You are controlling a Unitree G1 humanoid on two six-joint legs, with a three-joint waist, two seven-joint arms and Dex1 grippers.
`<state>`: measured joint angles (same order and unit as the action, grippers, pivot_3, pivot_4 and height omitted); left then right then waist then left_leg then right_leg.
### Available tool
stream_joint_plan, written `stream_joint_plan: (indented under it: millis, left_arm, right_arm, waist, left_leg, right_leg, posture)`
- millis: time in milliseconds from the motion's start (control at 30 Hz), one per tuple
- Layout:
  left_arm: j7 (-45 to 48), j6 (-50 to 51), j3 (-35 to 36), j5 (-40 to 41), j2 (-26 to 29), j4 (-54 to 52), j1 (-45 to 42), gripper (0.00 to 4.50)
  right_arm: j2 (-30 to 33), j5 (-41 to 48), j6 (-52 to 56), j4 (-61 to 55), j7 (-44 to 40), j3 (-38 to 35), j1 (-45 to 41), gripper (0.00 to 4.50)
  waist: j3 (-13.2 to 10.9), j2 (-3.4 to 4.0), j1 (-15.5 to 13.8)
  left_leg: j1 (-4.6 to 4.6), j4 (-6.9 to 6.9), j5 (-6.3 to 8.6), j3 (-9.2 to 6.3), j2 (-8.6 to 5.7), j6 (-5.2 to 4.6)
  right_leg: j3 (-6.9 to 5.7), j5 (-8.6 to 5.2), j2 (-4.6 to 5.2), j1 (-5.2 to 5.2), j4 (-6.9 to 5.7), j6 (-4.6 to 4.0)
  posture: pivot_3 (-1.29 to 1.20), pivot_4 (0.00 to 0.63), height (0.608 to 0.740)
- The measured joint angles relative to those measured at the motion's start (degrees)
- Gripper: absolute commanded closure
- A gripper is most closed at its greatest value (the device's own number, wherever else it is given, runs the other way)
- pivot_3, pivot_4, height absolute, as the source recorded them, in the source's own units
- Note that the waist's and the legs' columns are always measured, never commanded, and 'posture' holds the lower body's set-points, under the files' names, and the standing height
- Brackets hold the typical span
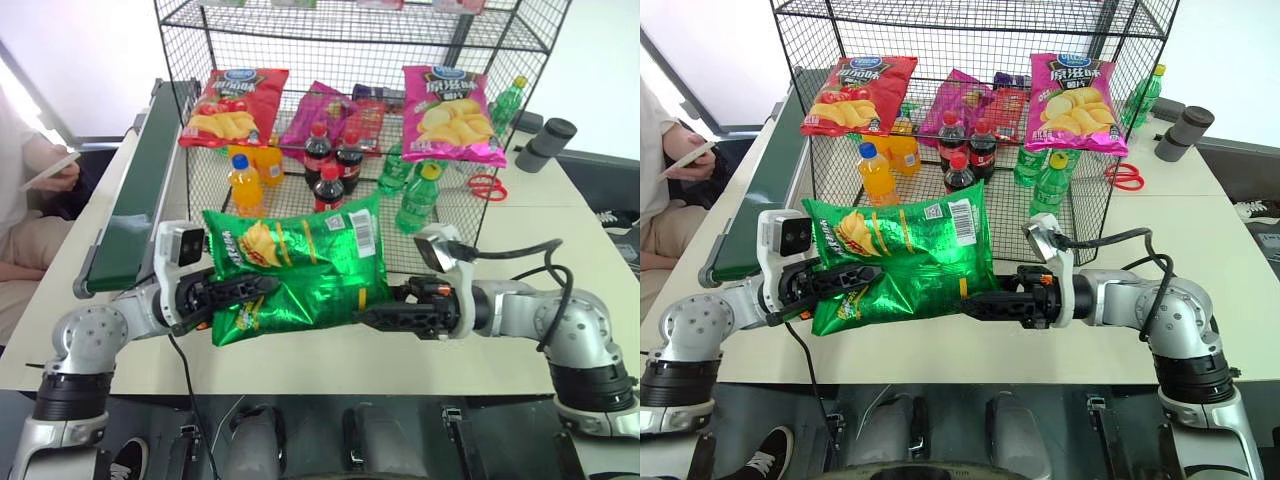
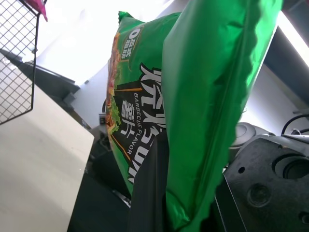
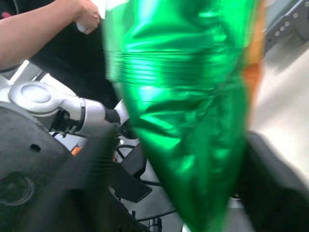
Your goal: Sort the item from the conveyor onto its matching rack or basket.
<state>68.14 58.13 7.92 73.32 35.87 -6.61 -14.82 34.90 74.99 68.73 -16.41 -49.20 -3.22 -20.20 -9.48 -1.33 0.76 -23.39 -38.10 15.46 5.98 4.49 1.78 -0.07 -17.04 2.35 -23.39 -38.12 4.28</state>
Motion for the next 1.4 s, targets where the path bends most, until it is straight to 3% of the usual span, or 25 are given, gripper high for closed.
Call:
stream_joint_plan:
  millis: [67, 100, 167, 433, 567, 700, 933, 1067, 1167, 1400]
  left_arm:
    - [0.21, -0.08, 0.00, -0.65, 0.01, 0.00, -0.01, 4.50]
    - [0.24, -0.51, 0.00, -1.42, -0.03, -0.03, -0.03, 4.50]
    - [0.32, -2.04, 0.00, -3.01, -0.03, 0.02, -0.11, 3.93]
    - [-0.33, -2.94, 1.56, -5.81, 0.18, 2.00, -0.65, 0.08]
    - [-0.77, -5.47, 4.03, -8.16, 1.05, 1.95, 1.44, 0.00]
    - [-2.84, -15.54, 6.60, -15.93, 0.02, 1.39, 6.32, 0.00]
    - [-8.90, -29.49, 9.93, -25.26, -3.83, -0.05, 9.62, 0.00]
    - [-13.54, -37.94, 9.40, -31.47, -8.32, 0.00, 8.17, 0.00]
    - [-13.83, -39.55, 8.41, -32.96, -9.09, 0.23, 7.44, 0.00]
    - [-14.20, -42.27, 6.20, -35.49, -10.36, 2.04, 5.14, 0.00]
  right_arm:
    - [-0.18, 0.02, -0.02, 0.01, 0.12, 0.08, -0.38, 3.93]
    - [-0.18, 0.01, -0.02, 0.01, 0.17, 0.09, -0.58, 4.25]
    - [-0.17, -0.26, -0.12, 0.05, 0.35, 0.09, -0.59, 4.27]
    - [1.02, -6.73, -5.19, -0.44, -2.04, 0.39, -0.58, 4.27]
    - [5.44, -17.65, -13.87, -2.09, -5.33, 2.10, -0.02, 4.27]
    - [11.35, -33.13, -28.09, -5.37, -7.53, 4.58, 0.57, 4.27]
    - [8.70, -42.99, -43.55, -12.42, -4.83, 2.33, -1.08, 4.27]
    - [5.06, -52.83, -53.50, -9.70, 1.34, 2.79, -9.91, 4.27]
    - [5.05, -65.07, -63.02, -3.23, 5.30, 5.94, -13.27, 4.27]
    - [5.33, -84.42, -76.90, 11.34, 15.80, 8.38, -19.77, 4.27]
  waist:
    - [0.00, 0.00, -0.01]
    - [0.00, 0.00, -0.01]
    - [0.00, 0.00, -0.03]
    - [0.00, 0.00, -0.01]
    - [0.00, 0.00, 0.07]
    - [-0.02, 0.00, 0.05]
    - [-0.02, -0.02, -0.14]
    - [-0.01, -0.03, -0.01]
    - [0.00, -0.06, -0.01]
    - [-0.04, 0.01, 0.07]
  left_leg:
    - [0.00, 0.00, 0.00, 0.00, 0.00, 0.00]
    - [0.00, 0.00, 0.00, 0.00, 0.00, 0.00]
    - [0.00, 0.00, 0.00, 0.00, 0.00, 0.00]
    - [-0.04, 0.00, 0.00, 0.00, 0.00, -0.01]
    - [-0.04, 0.02, 0.01, 0.01, 0.00, -0.01]
    - [-0.06, 0.03, 0.01, 0.04, -0.01, -0.01]
    - [-0.04, 0.03, 0.00, 0.04, -0.04, 0.00]
    - [-0.03, -0.03, 0.00, 0.11, -0.07, -0.01]
    - [-0.03, -0.01, 0.00, 0.14, -0.06, -0.01]
    - [-0.07, 0.00, -0.01, 0.25, -0.02, 0.00]
  right_leg:
    - [0.00, 0.00, 0.00, 0.00, 0.00, 0.00]
    - [0.00, 0.00, 0.00, 0.00, 0.01, 0.00]
    - [0.00, 0.00, 0.00, 0.00, 0.01, 0.00]
    - [-0.01, 0.00, 0.01, -0.04, 0.02, 0.00]
    - [0.00, -0.01, 0.00, -0.06, 0.03, 0.00]
    - [0.00, -0.01, 0.03, -0.09, 0.05, 0.00]
    - [-0.02, -0.01, 0.14, -0.04, 0.06, 0.00]
    - [0.00, 0.01, 0.13, -0.03, 0.05, 0.01]
    - [0.00, 0.00, 0.11, -0.05, 0.05, 0.01]
    - [0.01, 0.00, 0.09, -0.13, 0.05, 0.02]
  posture:
    - [0.00, 0.150, 0.740]
    - [0.00, 0.150, 0.740]
    - [0.00, 0.150, 0.740]
    - [0.00, 0.150, 0.740]
    - [0.00, 0.150, 0.740]
    - [0.00, 0.150, 0.740]
    - [0.00, 0.150, 0.740]
    - [0.00, 0.150, 0.740]
    - [0.00, 0.150, 0.740]
    - [0.00, 0.150, 0.740]
